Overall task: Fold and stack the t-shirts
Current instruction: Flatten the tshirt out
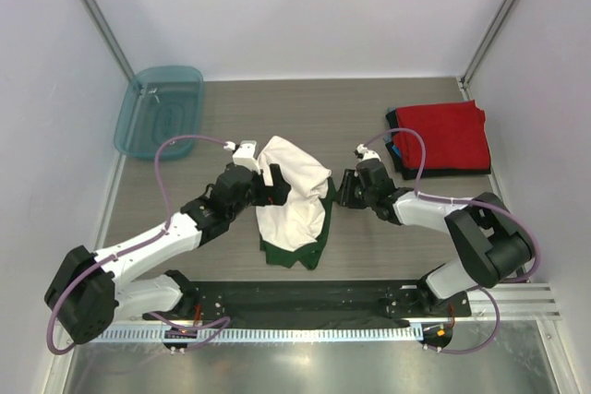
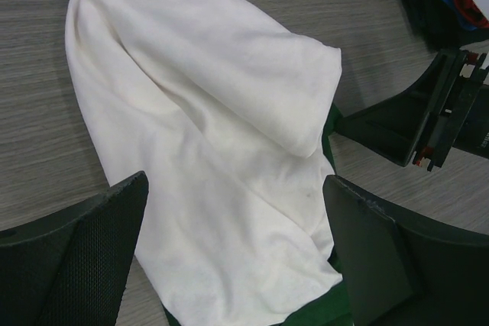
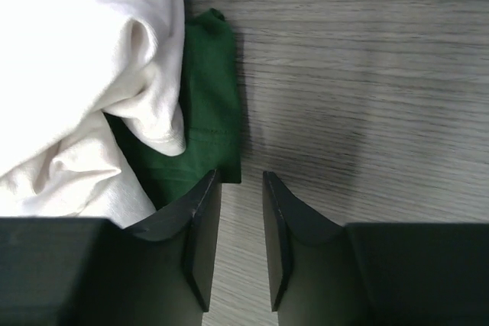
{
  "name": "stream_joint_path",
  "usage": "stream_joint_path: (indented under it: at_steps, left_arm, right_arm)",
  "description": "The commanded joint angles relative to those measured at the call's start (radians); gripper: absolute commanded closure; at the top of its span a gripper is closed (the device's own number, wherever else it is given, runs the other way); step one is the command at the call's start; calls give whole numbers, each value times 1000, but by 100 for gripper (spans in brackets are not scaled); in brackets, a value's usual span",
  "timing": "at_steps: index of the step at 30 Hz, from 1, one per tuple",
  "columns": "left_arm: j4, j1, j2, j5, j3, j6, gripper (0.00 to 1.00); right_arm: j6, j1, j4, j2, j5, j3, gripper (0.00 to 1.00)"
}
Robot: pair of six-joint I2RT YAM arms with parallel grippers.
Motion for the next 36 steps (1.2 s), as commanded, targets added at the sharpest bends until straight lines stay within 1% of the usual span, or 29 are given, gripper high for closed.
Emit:
stream_joint_path:
  at_steps: [1,6,8,9,12,16,18,19,20,22,23,26,27,28,30,31,34,36]
  left_arm:
    - [49,-1,-23,-5,1,32,3]
    - [52,-1,-17,8,1,35,3]
    - [53,1,-6,21,6,40,3]
    - [55,-1,-5,29,10,42,3]
    - [55,-1,11,52,15,45,3]
    - [58,-1,5,69,13,46,3]
    - [63,-2,-1,84,7,51,4]
    - [63,-2,-5,118,9,52,4]
    - [61,-5,-8,133,7,48,5]
    - [44,-36,-18,159,10,40,6]
    - [30,-54,-24,156,15,36,6]
    - [-37,-142,-51,126,20,26,8]
    - [-86,-165,-55,112,21,14,8]
    - [-108,-207,-63,101,23,8,10]
    - [-155,-246,-69,78,24,-10,11]
    - [-166,-273,-69,74,27,-38,13]
    - [-183,-315,-43,78,43,-75,19]
    - [-194,-336,18,67,70,-76,23]
  right_arm:
    - [8,5,48,10,-34,47,67]
    - [-1,7,60,-16,-33,42,69]
    - [-1,7,85,-21,-57,36,68]
    - [-1,7,87,-17,-66,36,65]
    - [0,8,82,-1,-66,48,62]
    - [0,10,80,8,-53,52,61]
    - [-1,10,68,17,-49,64,63]
    - [-1,10,67,25,-51,65,65]
    - [0,11,71,26,-51,67,73]
    - [0,11,71,28,-48,67,84]
    - [0,11,61,25,-39,71,99]
    - [-3,11,54,-4,-11,70,99]
    - [-4,10,54,-19,-5,65,99]
    - [-3,11,60,-33,7,52,99]
    - [-3,11,73,-79,20,33,99]
    - [-3,11,77,-92,20,26,99]
    - [-1,11,96,-153,59,-13,99]
    - [-1,13,108,-196,76,-27,99]
